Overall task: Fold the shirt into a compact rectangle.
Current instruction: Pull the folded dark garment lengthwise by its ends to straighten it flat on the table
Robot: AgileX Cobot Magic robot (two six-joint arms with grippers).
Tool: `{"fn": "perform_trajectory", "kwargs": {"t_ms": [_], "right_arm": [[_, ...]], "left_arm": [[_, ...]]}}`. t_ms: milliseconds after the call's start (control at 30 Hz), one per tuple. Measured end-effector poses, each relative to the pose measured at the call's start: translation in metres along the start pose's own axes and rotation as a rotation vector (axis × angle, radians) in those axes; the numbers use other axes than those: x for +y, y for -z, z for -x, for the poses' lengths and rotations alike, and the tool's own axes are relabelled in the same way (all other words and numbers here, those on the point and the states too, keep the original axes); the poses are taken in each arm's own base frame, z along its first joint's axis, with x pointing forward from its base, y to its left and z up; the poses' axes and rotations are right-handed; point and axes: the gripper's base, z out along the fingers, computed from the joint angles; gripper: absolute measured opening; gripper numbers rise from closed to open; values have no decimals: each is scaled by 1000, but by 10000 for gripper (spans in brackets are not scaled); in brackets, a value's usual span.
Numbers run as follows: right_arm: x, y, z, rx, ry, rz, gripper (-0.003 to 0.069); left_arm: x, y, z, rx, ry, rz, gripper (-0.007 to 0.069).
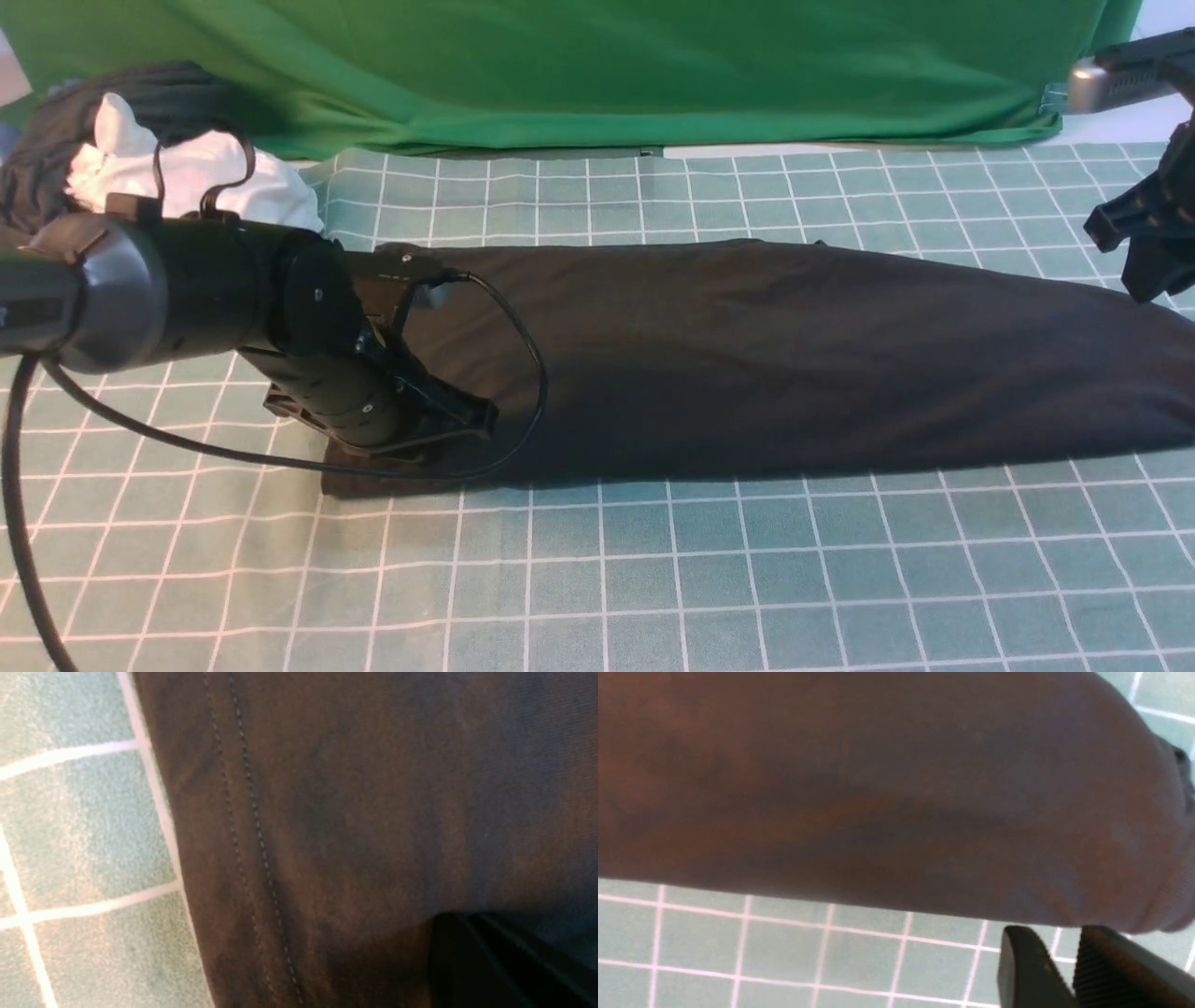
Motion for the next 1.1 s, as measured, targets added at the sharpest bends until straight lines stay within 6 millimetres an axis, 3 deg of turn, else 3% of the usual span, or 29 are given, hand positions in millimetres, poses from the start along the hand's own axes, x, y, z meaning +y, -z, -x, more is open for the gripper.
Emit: {"fn": "perform_trajectory", "kwargs": {"t_ms": [100, 133, 233, 300, 433, 500, 600, 633, 933, 1100], "right_arm": [[-15, 0, -4, 3, -45, -9, 191], [-32, 1, -8, 0, -114, -20, 245], [-53, 2, -13, -17, -204, -37, 320], [-73, 1, -20, -25, -275, -53, 396], [-102, -23, -27, 26, -366, -66, 587], [-106, -36, -25, 39, -379, -58, 624], [-108, -56, -22, 56, -389, -43, 646], [-109, -71, -20, 70, -400, -21, 652], [-110, -121, -15, 103, -416, 45, 641], [-110, -134, -16, 117, -421, 59, 521]], "left_arm": [[0, 10, -2, -1, -8, 3, 2], [-1, 24, -3, -13, -13, 1, 2], [-2, 48, -4, -52, -17, -5, 2], [-3, 76, -7, -110, -23, -14, 2], [-8, 128, -25, -223, -25, -52, 2], [-10, 144, -37, -257, -20, -75, 2], [-11, 155, -50, -283, -13, -95, 2], [-10, 161, -61, -300, -10, -104, 2], [-5, 160, -95, -289, -4, -109, 2], [-5, 157, -98, -276, 0, -111, 4]]}}
